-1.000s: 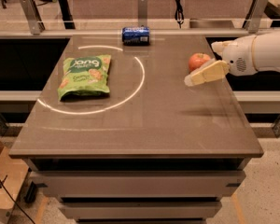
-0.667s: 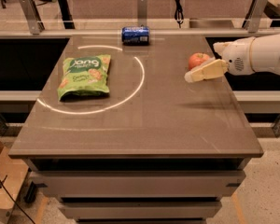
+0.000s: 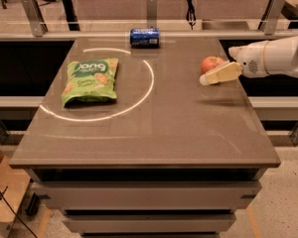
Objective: Move apple near green rice chip bag
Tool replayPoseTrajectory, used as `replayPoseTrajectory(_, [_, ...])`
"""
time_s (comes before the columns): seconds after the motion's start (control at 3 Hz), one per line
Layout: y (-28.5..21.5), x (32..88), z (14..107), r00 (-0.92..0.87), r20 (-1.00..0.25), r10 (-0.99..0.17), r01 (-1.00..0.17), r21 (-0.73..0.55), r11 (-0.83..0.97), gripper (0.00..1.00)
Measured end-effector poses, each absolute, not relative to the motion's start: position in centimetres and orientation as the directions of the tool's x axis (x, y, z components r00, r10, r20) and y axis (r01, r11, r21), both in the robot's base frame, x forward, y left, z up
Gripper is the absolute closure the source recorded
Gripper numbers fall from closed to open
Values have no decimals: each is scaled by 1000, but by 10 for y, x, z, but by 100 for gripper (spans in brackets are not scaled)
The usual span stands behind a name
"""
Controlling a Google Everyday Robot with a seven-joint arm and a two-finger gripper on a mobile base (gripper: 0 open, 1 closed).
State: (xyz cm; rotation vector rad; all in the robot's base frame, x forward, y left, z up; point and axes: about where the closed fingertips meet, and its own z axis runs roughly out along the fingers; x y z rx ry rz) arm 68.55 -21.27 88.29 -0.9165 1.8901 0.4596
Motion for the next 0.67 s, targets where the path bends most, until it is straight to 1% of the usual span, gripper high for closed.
replayPoseTrajectory(0.33, [-215, 698, 865, -299, -861, -412, -770, -37, 636, 2])
replayPoseTrajectory(0.67, [-211, 702, 863, -292, -860, -419, -784, -35, 619, 21])
